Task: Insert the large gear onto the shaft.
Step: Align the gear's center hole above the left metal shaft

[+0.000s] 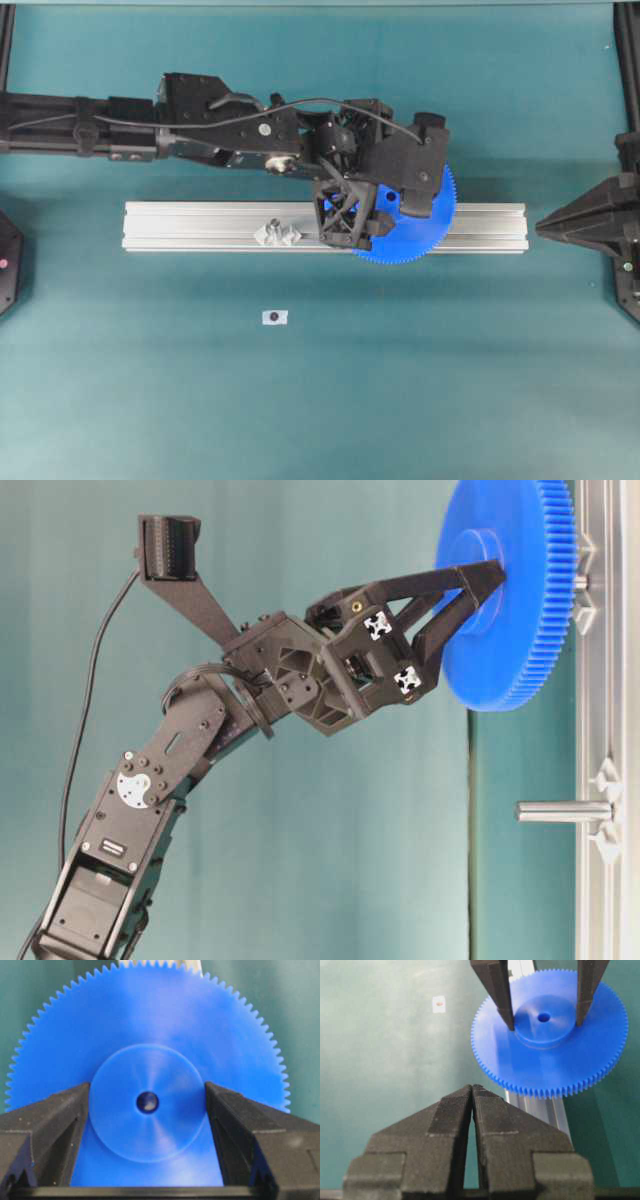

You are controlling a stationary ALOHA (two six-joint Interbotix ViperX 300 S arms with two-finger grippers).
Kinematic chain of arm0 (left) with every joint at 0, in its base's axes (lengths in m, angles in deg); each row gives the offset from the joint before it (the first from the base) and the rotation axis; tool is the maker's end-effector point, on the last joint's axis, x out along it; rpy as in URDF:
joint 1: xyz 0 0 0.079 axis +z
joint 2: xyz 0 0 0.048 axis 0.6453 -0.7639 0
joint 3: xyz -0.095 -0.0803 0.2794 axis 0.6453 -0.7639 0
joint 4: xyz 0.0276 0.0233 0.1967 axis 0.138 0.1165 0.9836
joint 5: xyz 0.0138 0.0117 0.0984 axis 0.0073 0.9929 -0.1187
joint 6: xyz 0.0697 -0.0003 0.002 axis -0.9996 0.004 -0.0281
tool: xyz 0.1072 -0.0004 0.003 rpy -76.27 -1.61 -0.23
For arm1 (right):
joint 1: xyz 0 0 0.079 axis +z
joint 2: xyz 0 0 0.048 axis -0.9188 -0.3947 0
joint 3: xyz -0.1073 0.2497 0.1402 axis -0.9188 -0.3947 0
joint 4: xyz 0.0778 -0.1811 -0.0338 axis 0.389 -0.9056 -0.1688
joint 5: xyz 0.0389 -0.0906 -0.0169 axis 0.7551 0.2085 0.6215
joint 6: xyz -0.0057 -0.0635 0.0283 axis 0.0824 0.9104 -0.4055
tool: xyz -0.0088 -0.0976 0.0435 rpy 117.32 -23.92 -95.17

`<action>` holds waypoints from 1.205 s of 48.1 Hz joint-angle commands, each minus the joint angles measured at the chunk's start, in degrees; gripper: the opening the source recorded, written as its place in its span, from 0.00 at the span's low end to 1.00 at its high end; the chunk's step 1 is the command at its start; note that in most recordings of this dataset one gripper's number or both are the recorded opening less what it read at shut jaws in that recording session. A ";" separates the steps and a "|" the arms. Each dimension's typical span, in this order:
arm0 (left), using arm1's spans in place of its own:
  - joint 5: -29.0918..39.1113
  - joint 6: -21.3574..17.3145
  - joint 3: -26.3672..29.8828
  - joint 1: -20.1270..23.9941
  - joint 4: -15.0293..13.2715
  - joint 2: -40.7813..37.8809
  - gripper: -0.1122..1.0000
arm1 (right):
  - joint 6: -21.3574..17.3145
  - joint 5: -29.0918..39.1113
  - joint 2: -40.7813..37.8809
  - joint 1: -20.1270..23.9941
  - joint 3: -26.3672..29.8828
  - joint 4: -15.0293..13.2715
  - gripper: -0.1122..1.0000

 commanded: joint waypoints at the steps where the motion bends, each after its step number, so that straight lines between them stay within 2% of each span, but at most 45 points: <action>1: 0.26 -0.09 1.32 1.41 0.18 0.70 0.79 | -0.44 -0.62 -0.18 -0.18 0.62 -0.09 0.21; 16: 2.20 0.88 1.14 1.32 0.18 0.97 0.79 | -0.53 -0.88 -0.18 -0.18 0.53 -0.09 0.21; 33: 0.88 1.05 0.00 -0.35 0.18 0.53 0.79 | -0.53 -0.79 -0.18 -0.18 0.35 -0.09 0.21; 58: 1.41 0.88 -0.70 -0.26 0.18 0.88 0.79 | -0.44 -0.97 0.18 -0.18 0.35 -0.09 0.21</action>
